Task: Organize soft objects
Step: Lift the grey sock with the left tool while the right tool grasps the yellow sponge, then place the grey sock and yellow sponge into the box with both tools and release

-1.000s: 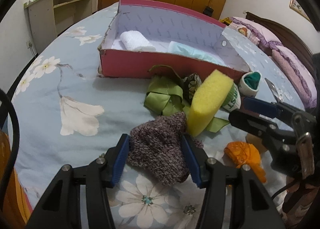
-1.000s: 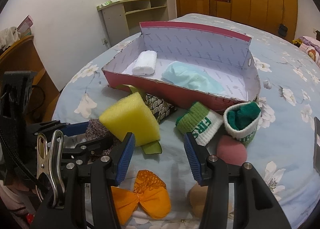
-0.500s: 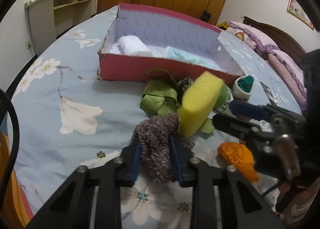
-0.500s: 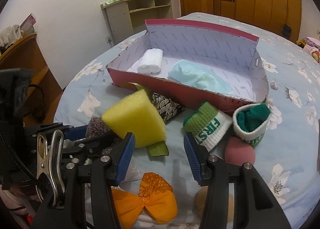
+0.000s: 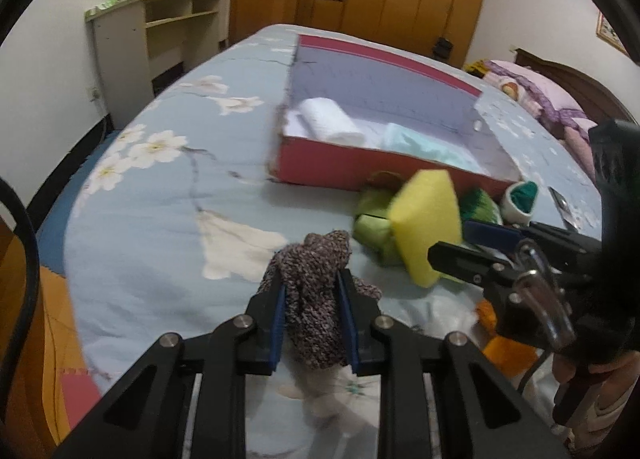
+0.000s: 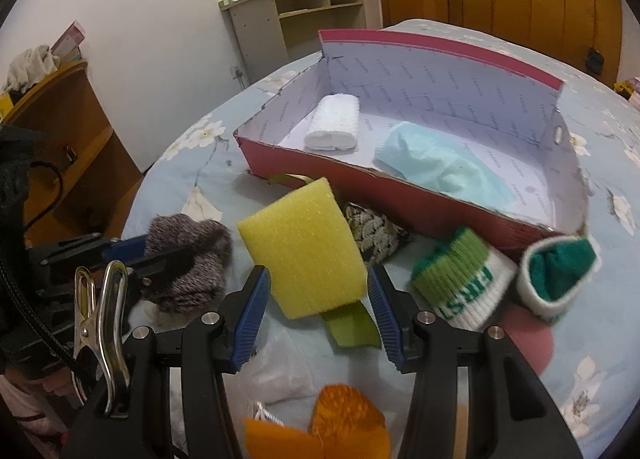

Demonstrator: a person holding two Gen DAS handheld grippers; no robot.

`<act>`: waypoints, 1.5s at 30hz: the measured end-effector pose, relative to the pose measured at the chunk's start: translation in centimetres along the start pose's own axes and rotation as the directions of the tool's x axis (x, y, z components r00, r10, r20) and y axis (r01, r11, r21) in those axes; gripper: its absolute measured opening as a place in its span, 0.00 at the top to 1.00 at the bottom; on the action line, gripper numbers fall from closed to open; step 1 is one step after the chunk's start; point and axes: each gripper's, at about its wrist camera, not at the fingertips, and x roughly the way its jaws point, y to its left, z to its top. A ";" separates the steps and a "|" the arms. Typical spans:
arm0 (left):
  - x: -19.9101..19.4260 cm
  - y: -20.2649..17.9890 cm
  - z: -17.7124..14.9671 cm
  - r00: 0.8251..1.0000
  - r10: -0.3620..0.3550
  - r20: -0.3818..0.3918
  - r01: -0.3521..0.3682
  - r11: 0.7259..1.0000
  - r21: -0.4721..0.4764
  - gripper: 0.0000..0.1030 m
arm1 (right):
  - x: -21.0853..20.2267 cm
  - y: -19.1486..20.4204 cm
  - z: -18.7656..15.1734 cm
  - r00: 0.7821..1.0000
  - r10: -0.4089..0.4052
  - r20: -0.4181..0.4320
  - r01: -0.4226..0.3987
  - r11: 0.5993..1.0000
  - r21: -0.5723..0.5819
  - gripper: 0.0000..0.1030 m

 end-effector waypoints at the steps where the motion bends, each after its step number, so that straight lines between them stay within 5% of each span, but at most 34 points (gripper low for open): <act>1: 0.0 0.2 0.0 1.000 0.002 0.000 -0.002 1.000 -0.006 0.76 | 0.5 0.1 0.1 1.000 -0.007 -0.007 0.007 1.000 -0.010 0.50; 9: 0.3 0.6 -0.1 1.000 0.000 -0.005 0.000 1.000 -0.019 0.76 | 1.7 1.0 0.3 0.999 -0.035 0.001 0.035 0.997 -0.067 0.54; 14: 0.1 0.6 0.0 1.000 0.003 -0.001 -0.003 1.000 -0.024 0.76 | 0.6 1.0 -0.1 0.999 -0.035 0.028 0.037 0.997 -0.061 0.74; 19: -0.2 0.6 0.0 1.000 0.006 0.008 -0.006 1.000 -0.021 0.76 | -0.7 0.7 -0.2 0.998 -0.030 0.062 0.033 0.998 -0.046 0.81; 33: -1.7 -0.6 1.0 0.999 -0.002 0.049 0.001 1.000 0.015 0.76 | -4.5 0.6 -0.3 0.991 -0.022 0.135 0.029 0.998 -0.049 0.81; 45: -2.2 -3.0 5.7 0.993 -0.037 0.116 0.027 0.996 0.086 0.76 | -7.0 -1.6 1.1 0.978 -0.084 0.190 0.088 0.996 -0.011 0.81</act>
